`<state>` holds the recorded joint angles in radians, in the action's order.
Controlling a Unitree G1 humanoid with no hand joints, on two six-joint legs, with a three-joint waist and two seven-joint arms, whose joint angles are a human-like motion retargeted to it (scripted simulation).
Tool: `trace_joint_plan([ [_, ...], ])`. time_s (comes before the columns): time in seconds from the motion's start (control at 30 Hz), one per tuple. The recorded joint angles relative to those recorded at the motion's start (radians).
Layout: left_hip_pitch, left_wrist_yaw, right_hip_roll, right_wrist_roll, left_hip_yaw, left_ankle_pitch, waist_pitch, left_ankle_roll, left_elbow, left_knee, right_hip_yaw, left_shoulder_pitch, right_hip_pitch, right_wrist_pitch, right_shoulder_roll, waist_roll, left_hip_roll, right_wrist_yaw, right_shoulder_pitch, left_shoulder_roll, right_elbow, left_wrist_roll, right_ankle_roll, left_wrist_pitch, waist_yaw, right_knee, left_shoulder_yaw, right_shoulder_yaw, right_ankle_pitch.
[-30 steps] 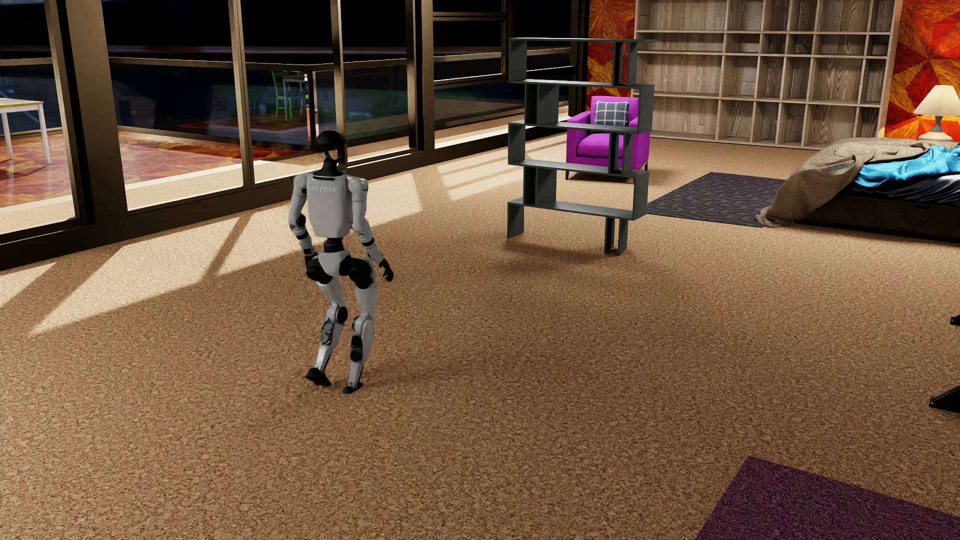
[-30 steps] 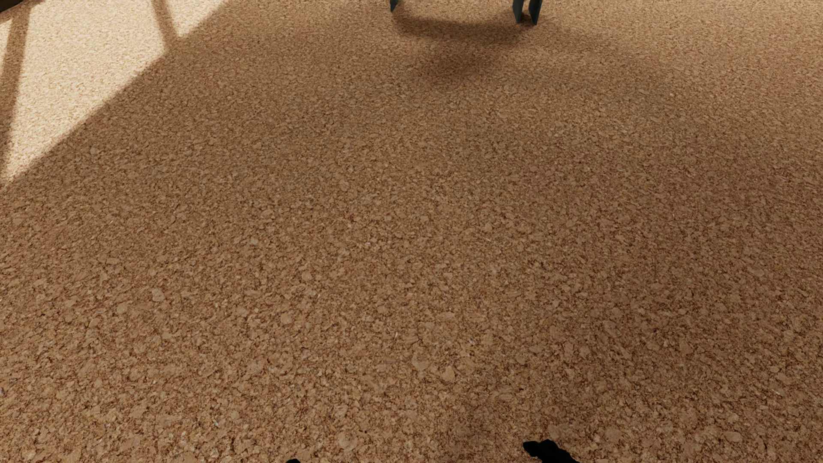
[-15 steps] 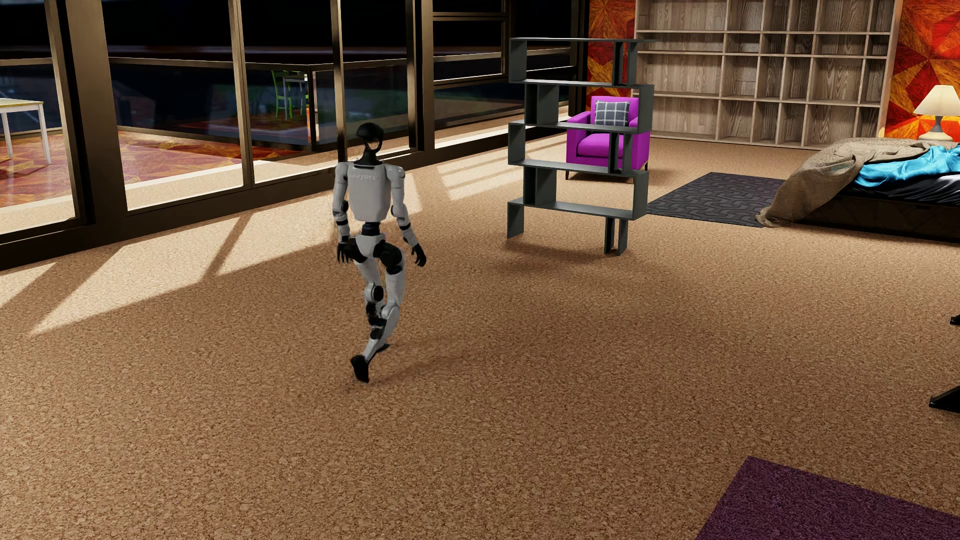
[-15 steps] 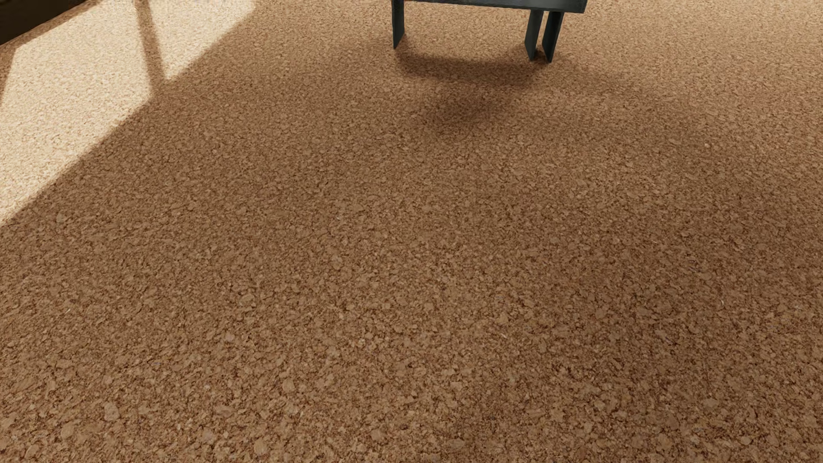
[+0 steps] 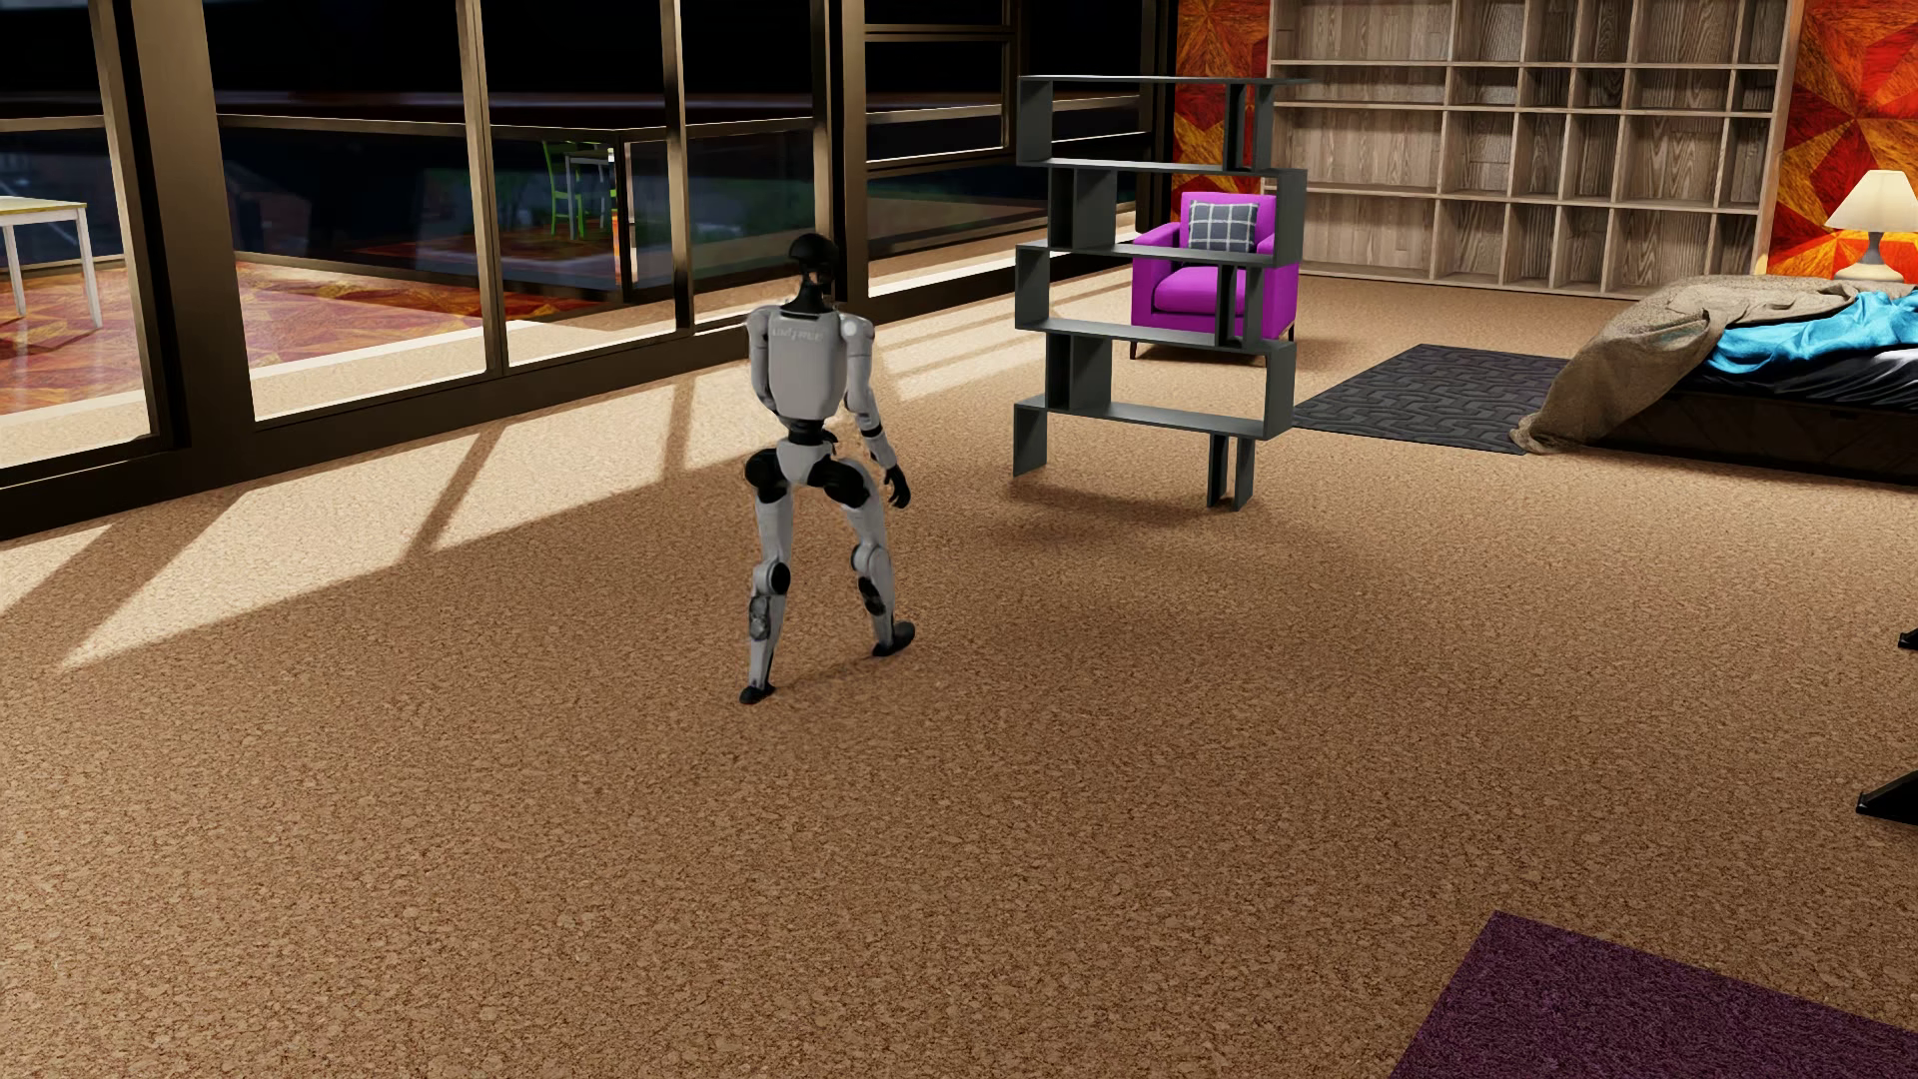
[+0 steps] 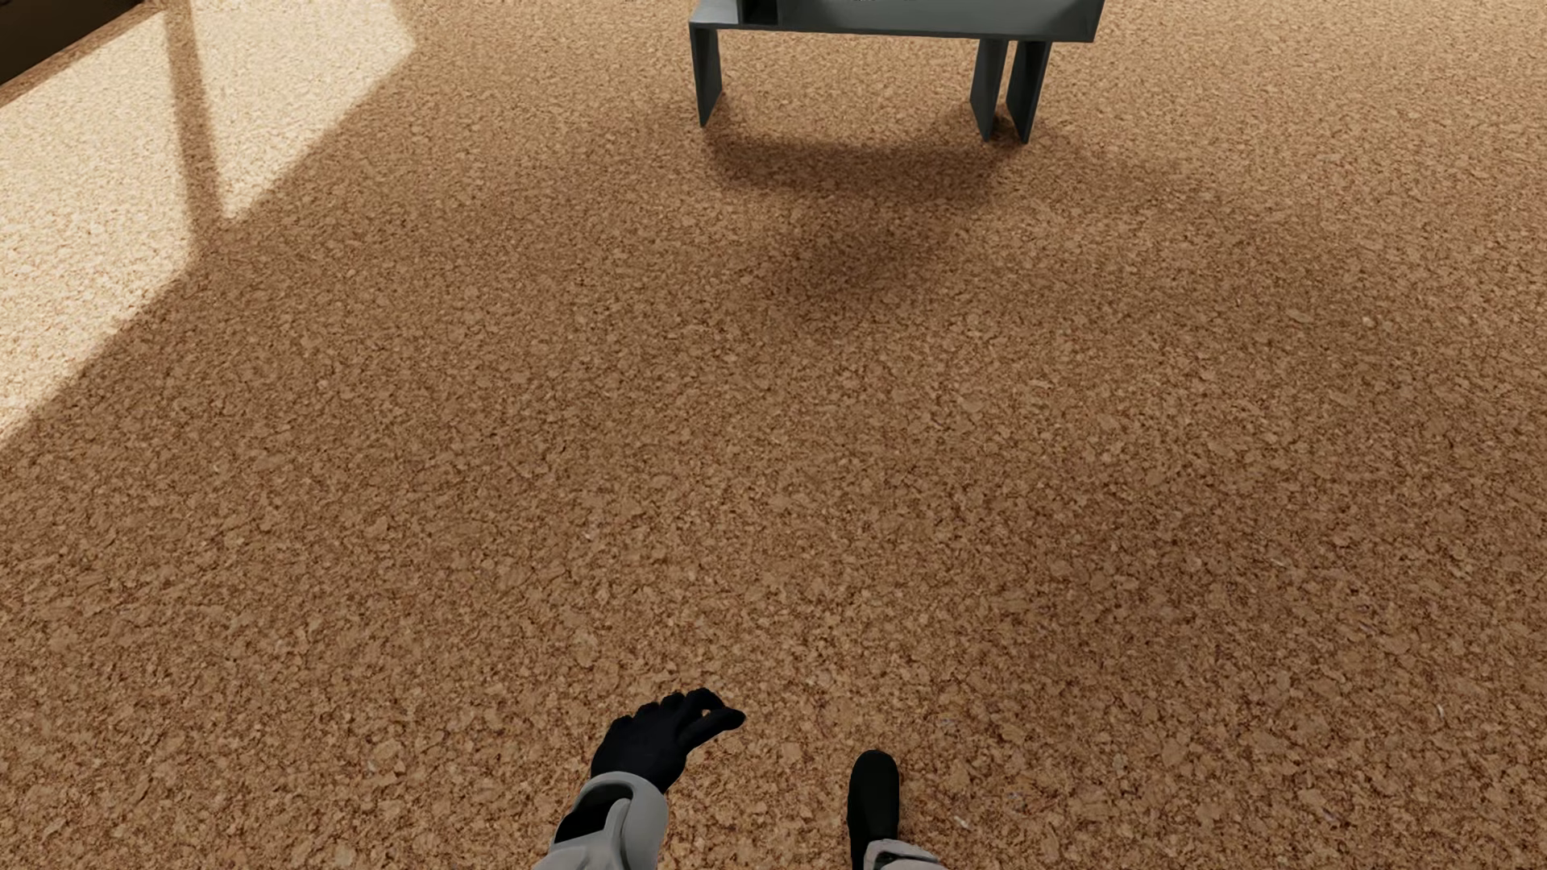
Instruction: Walk towards the dark shelves
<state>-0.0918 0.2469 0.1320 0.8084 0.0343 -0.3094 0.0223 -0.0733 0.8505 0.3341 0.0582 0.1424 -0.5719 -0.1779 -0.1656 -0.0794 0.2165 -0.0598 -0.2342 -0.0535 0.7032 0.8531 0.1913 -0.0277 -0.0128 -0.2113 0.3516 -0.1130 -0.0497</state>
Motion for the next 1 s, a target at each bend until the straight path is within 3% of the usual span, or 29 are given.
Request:
trace_joint_plan([
  [0.07,-0.066,0.005,-0.039,0.004,0.011,0.022,-0.011,0.011,0.030,0.022,-0.018,-0.033,-0.017,-0.005,0.024,0.015,-0.026,-0.019,0.000,0.003,0.016,-0.012,-0.090,-0.028,-0.008,-0.137,-0.002,0.024,0.113],
  [0.13,-0.092,0.019,-0.082,0.009,0.015,0.130,-0.019,0.048,0.092,0.117,-0.003,-0.088,0.004,-0.018,0.052,0.044,-0.069,-0.028,0.004,0.006,0.049,-0.011,-0.156,-0.088,-0.016,-0.253,-0.027,0.050,0.107],
  [0.2,-0.015,-0.003,-0.127,0.008,0.029,0.346,-0.019,0.176,0.151,0.353,0.043,-0.134,0.061,-0.033,0.087,0.079,-0.131,-0.027,0.024,-0.011,0.077,0.012,-0.207,-0.127,-0.028,-0.296,-0.028,0.082,0.029],
  [0.23,0.063,-0.023,-0.144,0.005,0.035,0.452,-0.017,0.267,0.177,0.519,0.077,-0.138,0.094,-0.008,0.099,0.095,-0.168,-0.043,0.012,-0.038,0.090,0.044,-0.223,-0.123,-0.035,-0.303,0.002,0.097,-0.006],
  [0.27,0.155,-0.037,-0.159,0.006,0.036,0.565,-0.014,0.309,0.186,0.679,0.111,-0.138,0.131,0.011,0.109,0.111,-0.207,-0.052,0.016,-0.070,0.101,0.077,-0.234,-0.107,-0.041,-0.301,0.034,0.104,-0.037],
  [0.3,0.246,-0.043,-0.173,0.014,0.035,0.589,-0.010,0.298,0.175,0.807,0.139,-0.141,0.174,0.027,0.112,0.126,-0.239,-0.056,0.027,-0.099,0.108,0.087,-0.240,-0.088,-0.045,-0.291,0.046,0.102,-0.066],
  [0.33,0.336,-0.045,-0.188,0.028,0.036,0.535,-0.005,0.281,0.147,0.902,0.160,-0.148,0.217,0.040,0.110,0.139,-0.261,-0.057,0.042,-0.125,0.115,0.071,-0.243,-0.073,-0.044,-0.283,0.030,0.092,-0.095],
  [0.4,0.483,-0.031,-0.221,0.059,0.038,0.424,0.004,0.240,0.046,0.952,0.171,-0.193,0.305,0.051,0.105,0.157,-0.265,-0.052,0.095,-0.162,0.132,-0.001,-0.244,-0.064,-0.030,-0.266,-0.052,0.066,-0.150],
  [0.47,0.598,-0.002,-0.250,0.079,0.047,0.268,0.010,0.178,-0.060,0.845,0.159,-0.242,0.385,0.070,0.097,0.167,-0.249,-0.050,0.143,-0.170,0.128,-0.075,-0.246,-0.069,-0.005,-0.252,-0.146,0.047,-0.201],
  [0.53,0.666,0.019,-0.271,0.078,0.041,0.212,0.012,0.154,-0.140,0.596,0.135,-0.285,0.464,0.094,0.086,0.172,-0.251,-0.060,0.179,-0.163,0.092,-0.118,-0.250,-0.071,0.023,-0.224,-0.201,0.032,-0.239],
  [0.57,0.678,0.030,-0.280,0.069,0.027,0.209,0.012,0.127,-0.157,0.434,0.122,-0.293,0.504,0.103,0.078,0.173,-0.259,-0.067,0.192,-0.149,0.073,-0.117,-0.250,-0.078,0.036,-0.201,-0.202,0.023,-0.251],
  [0.67,0.643,0.054,-0.298,0.042,-0.028,0.287,0.005,0.133,-0.161,-0.074,0.075,-0.326,0.627,0.110,0.062,0.173,-0.264,-0.082,0.223,-0.135,0.037,-0.073,-0.245,-0.074,0.069,-0.123,-0.182,-0.005,-0.258],
  [0.73,0.633,0.074,-0.303,0.035,-0.040,0.294,0.001,0.139,-0.128,-0.135,0.041,-0.349,0.694,0.108,0.061,0.168,-0.252,-0.109,0.227,-0.117,0.032,-0.046,-0.237,-0.074,0.083,-0.131,-0.185,-0.021,-0.269],
  [0.77,0.636,0.082,-0.296,0.034,-0.029,0.354,-0.003,0.074,-0.104,-0.081,0.022,-0.361,0.724,0.103,0.061,0.163,-0.237,-0.120,0.219,-0.101,0.034,-0.040,-0.231,-0.076,0.091,-0.146,-0.195,-0.026,-0.261],
  [0.83,0.606,0.091,-0.261,0.013,-0.042,0.445,-0.012,0.045,-0.042,0.008,0.000,-0.385,0.769,0.083,0.066,0.140,-0.215,-0.128,0.175,-0.064,0.044,-0.031,-0.211,-0.084,0.099,-0.211,-0.212,-0.006,-0.180],
  [0.9,0.561,0.084,-0.204,-0.023,-0.074,0.402,-0.017,0.025,0.033,0.065,-0.018,-0.388,0.729,0.059,0.071,0.104,-0.178,-0.111,0.116,-0.038,0.073,-0.015,-0.108,-0.086,0.100,-0.400,-0.208,0.020,0.008],
  [1.0,0.473,0.073,-0.063,0.055,-0.132,0.302,-0.009,-0.001,0.103,0.089,0.000,-0.341,0.491,0.113,-0.032,0.055,-0.122,-0.009,0.071,-0.023,0.072,0.038,0.053,-0.059,0.101,-0.856,-0.171,-0.109,0.348],
])
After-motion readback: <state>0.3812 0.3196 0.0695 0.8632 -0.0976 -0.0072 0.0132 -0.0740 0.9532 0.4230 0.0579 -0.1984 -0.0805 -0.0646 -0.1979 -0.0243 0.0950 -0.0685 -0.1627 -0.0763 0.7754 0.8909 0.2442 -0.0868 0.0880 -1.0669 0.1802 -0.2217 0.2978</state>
